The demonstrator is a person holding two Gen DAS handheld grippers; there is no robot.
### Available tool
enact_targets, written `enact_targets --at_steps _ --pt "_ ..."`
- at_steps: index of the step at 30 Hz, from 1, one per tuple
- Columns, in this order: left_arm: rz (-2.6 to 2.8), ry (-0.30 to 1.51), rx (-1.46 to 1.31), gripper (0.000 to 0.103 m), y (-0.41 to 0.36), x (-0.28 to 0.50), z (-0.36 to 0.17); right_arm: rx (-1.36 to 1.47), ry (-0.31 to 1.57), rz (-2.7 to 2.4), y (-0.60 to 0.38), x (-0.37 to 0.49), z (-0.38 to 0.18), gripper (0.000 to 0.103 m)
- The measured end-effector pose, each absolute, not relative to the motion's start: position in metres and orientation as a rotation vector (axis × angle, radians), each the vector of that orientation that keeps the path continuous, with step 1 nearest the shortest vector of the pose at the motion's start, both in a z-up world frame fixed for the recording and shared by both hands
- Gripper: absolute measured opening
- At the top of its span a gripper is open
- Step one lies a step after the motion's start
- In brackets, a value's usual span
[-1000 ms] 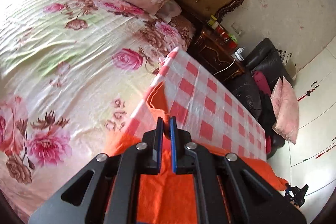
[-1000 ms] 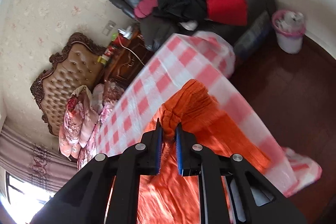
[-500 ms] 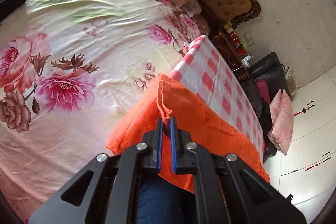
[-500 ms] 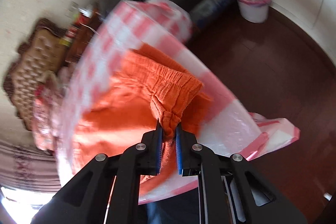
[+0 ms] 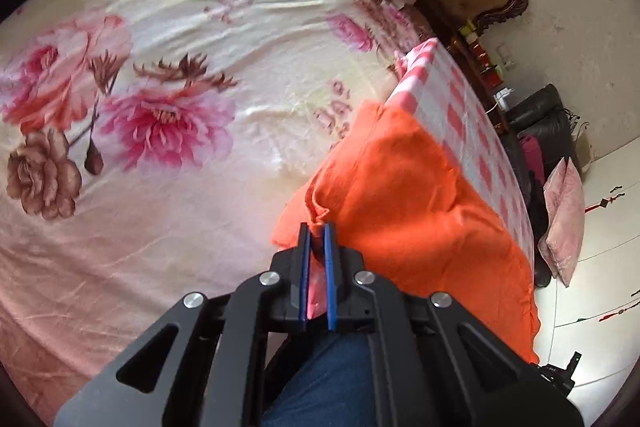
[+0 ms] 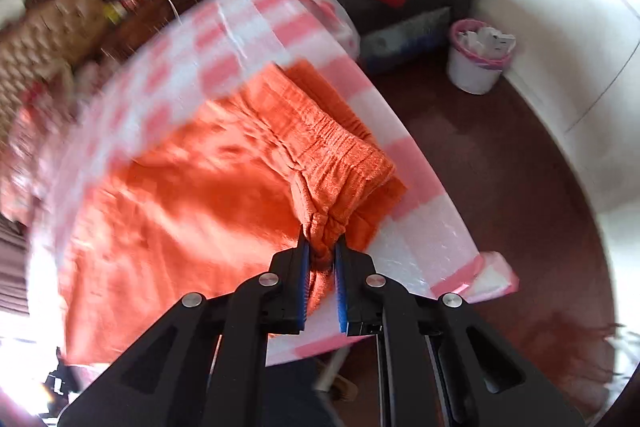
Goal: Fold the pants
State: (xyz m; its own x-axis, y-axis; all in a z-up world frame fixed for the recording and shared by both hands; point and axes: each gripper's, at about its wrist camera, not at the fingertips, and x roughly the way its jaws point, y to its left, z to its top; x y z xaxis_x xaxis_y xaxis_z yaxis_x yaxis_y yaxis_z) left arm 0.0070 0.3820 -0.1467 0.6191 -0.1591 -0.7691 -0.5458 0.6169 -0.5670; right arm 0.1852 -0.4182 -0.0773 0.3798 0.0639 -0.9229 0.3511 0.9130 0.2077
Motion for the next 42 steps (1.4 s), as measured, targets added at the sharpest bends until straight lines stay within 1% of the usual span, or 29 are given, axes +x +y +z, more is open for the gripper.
enact_targets --at_steps 1,2,3,5,8,11,13,17,18,19,20,21,24,26,29,32,34,35,36,38,39,40,42 --pt "0.265 0.892 -0.898 0.008 0.382 0.005 -0.149 0.371 1.204 -0.218 -0.416 0.186 -0.088 0.011" --pt "0.27 0.867 -0.887 0.015 0.385 0.002 -0.146 0.358 1.215 -0.229 -0.413 0.186 -0.093 0.011" --pt "0.26 0.834 -0.881 0.028 0.389 0.0 -0.141 0.334 1.219 -0.243 -0.41 0.187 -0.096 0.011" --pt "0.237 0.763 -0.853 0.043 0.401 0.005 -0.129 0.229 1.226 -0.282 -0.4 0.189 -0.1 0.012" --pt "0.119 0.729 -0.777 0.049 0.414 0.038 -0.121 0.121 1.234 -0.327 -0.387 0.191 -0.105 0.012" --pt "-0.054 0.737 -0.853 0.049 0.436 0.08 -0.145 0.018 1.242 -0.376 -0.372 0.194 -0.109 0.014" --pt "-0.078 0.758 -0.842 0.048 0.444 0.103 -0.155 -0.049 1.251 -0.405 -0.363 0.195 -0.111 0.014" --pt "-0.214 0.825 -0.856 0.047 0.451 0.146 -0.178 -0.076 1.28 -0.446 -0.36 0.2 -0.112 0.014" --pt "-0.239 0.844 -0.862 0.043 0.451 0.154 -0.183 -0.083 1.287 -0.457 -0.359 0.201 -0.113 0.014" --pt "-0.252 0.854 -0.864 0.035 0.451 0.16 -0.188 -0.091 1.292 -0.467 -0.359 0.201 -0.113 0.014" --pt "-0.272 0.861 -0.857 0.008 0.45 0.165 -0.189 -0.098 1.295 -0.475 -0.357 0.202 -0.113 0.015" --pt "-0.277 0.855 -0.839 0.004 0.45 0.167 -0.187 -0.104 1.3 -0.484 -0.353 0.204 -0.114 0.015" --pt "-0.239 0.796 -0.796 0.003 0.455 0.162 -0.165 -0.086 1.306 -0.498 -0.352 0.209 -0.112 0.015" --pt "-0.215 0.737 -0.792 0.003 0.463 0.154 -0.148 -0.014 1.249 -0.47 -0.353 0.208 -0.094 0.014" --pt "-0.155 0.744 -0.762 0.003 0.468 0.158 -0.149 -0.033 1.183 -0.441 -0.347 0.206 -0.077 0.014" --pt "-0.133 0.836 -0.768 0.003 0.463 0.172 -0.174 -0.044 1.234 -0.432 -0.351 0.211 -0.097 0.014" --pt "-0.118 0.853 -0.763 0.005 0.456 0.169 -0.178 -0.014 1.253 -0.44 -0.357 0.208 -0.109 0.014" --pt "-0.094 0.85 -0.771 0.01 0.457 0.166 -0.177 0.001 1.249 -0.434 -0.36 0.205 -0.111 0.014" --pt "-0.075 0.845 -0.781 0.02 0.459 0.163 -0.175 0.008 1.244 -0.426 -0.362 0.205 -0.111 0.014" --pt "-0.023 0.808 -0.803 0.031 0.465 0.148 -0.167 0.034 1.241 -0.402 -0.366 0.204 -0.108 0.015" --pt "-0.008 0.783 -0.813 0.032 0.467 0.138 -0.159 0.06 1.24 -0.391 -0.37 0.204 -0.107 0.02" --pt "0.002 0.762 -0.821 0.032 0.466 0.128 -0.152 0.101 1.233 -0.371 -0.376 0.202 -0.105 0.021" --pt "0.023 0.733 -0.819 0.038 0.458 0.107 -0.139 0.177 1.211 -0.348 -0.388 0.196 -0.102 0.03"
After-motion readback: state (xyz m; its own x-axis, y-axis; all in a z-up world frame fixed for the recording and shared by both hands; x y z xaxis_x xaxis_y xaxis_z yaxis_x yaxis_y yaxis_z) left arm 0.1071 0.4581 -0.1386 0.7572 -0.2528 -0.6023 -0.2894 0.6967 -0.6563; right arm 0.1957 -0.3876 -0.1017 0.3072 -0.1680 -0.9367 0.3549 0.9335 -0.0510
